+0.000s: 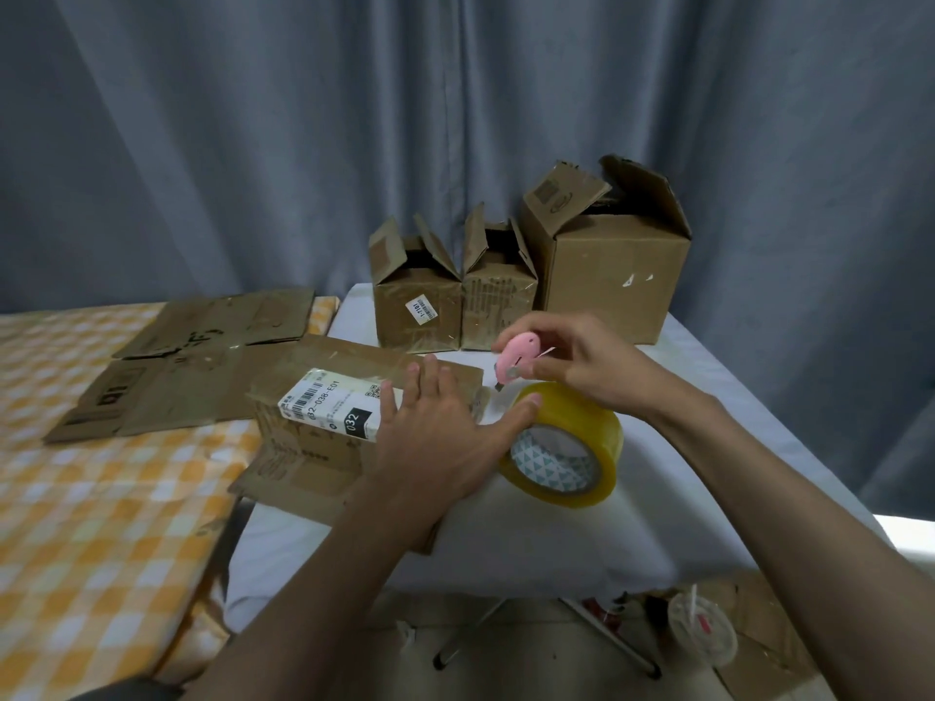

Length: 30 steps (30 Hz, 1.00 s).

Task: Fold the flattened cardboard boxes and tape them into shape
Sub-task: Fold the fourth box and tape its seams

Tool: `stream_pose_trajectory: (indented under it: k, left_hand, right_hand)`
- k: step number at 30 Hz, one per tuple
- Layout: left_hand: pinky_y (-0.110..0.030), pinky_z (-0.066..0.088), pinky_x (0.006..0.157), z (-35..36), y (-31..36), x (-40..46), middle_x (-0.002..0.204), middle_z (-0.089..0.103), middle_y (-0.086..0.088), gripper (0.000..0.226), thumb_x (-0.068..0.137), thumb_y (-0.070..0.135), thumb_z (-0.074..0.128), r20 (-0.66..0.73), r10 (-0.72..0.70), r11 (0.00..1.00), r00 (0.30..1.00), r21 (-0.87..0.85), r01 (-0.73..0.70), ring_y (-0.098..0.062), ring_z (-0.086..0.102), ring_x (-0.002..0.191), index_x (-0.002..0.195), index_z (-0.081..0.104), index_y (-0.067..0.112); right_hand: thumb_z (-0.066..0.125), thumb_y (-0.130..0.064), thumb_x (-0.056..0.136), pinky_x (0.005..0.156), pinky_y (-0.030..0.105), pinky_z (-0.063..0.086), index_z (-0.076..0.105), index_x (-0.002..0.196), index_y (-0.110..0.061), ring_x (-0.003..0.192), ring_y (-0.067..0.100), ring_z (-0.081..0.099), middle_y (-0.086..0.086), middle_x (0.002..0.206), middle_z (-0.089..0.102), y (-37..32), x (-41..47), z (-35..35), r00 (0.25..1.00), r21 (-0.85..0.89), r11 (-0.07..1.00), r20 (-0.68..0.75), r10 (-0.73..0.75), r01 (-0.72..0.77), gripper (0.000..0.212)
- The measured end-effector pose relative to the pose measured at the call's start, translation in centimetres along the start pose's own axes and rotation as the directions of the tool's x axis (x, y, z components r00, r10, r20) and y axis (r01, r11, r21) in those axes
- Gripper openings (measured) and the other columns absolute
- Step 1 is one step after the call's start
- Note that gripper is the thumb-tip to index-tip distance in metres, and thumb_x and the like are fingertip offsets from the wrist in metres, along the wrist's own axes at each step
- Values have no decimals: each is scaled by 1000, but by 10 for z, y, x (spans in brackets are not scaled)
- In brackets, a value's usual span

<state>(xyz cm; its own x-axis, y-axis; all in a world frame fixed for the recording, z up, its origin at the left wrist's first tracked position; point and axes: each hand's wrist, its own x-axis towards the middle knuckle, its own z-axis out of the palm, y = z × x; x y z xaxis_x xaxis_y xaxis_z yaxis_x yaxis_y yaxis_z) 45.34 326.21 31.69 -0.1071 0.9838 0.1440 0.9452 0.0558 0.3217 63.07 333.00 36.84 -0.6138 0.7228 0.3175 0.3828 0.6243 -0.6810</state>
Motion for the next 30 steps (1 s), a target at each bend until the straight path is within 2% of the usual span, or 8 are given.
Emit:
stream_pose_trajectory:
  k: [2, 7, 18, 23, 26, 28, 30]
  left_hand:
    - [-52, -2, 120, 1, 0, 0, 165, 11, -10, 124, 69, 98, 11, -4, 3, 1000, 1000, 6, -3, -22, 5, 153, 153, 24, 7]
    - [-51, -5, 119, 1, -1, 0, 166, 6, -11, 125, 69, 98, 10, 6, -4, 1000, 1000, 14, 4, -23, 2, 153, 155, 20, 8]
    - [-50, -5, 119, -1, 2, -3, 166, 5, -10, 120, 74, 95, 15, 14, -5, 1000, 1000, 16, 5, -23, 0, 153, 154, 22, 7]
    - [-51, -6, 119, -2, 2, -3, 166, 5, -10, 120, 73, 94, 15, 15, -9, 1000, 1000, 1, 9, -23, 0, 153, 155, 19, 7]
    - [-52, -6, 119, -2, 2, -4, 166, 5, -11, 120, 73, 94, 15, 19, -6, 1000, 1000, 3, 6, -23, 0, 153, 155, 19, 7]
    - [-52, -5, 120, -2, 2, -4, 166, 6, -11, 121, 72, 95, 15, 15, -6, 1000, 1000, -3, 6, -23, 1, 153, 154, 21, 6]
    - [-51, -5, 120, -1, 2, -4, 166, 6, -11, 124, 70, 97, 15, 6, -11, 1000, 1000, -14, 11, -23, 2, 153, 154, 23, 6]
  right_hand:
    - [68, 0, 89, 80, 14, 48, 74, 104, -16, 96, 5, 67, -12, 98, 73, -1, 1, 1, 998, -9, 999, 48, -31, 32, 22]
    - [64, 6, 89, 79, 10, 46, 74, 100, -11, 94, 0, 67, -10, 94, 74, 4, 4, 2, 996, 24, 999, 75, -49, 47, 22]
    - [64, 5, 89, 78, 9, 45, 77, 96, -16, 92, 0, 67, -6, 91, 76, 0, 11, 3, 993, -70, 997, 112, -33, 41, 25]
    - [66, 11, 85, 81, 22, 52, 78, 93, -15, 91, 6, 68, -6, 92, 74, -4, 15, 3, 991, -123, 990, 125, -49, 65, 30]
    - [68, 11, 83, 84, 23, 53, 79, 94, -15, 93, 6, 67, -6, 96, 72, -6, 15, 5, 990, -153, 986, 137, -42, 63, 30]
    - [68, 11, 83, 81, 19, 52, 80, 94, -15, 91, 6, 67, -6, 95, 71, -6, 15, 5, 990, -172, 983, 136, -37, 60, 30]
    - [64, 15, 84, 71, 13, 51, 79, 90, -13, 80, 3, 68, -5, 90, 71, -2, 17, 4, 995, -169, 985, 99, -15, 32, 32]
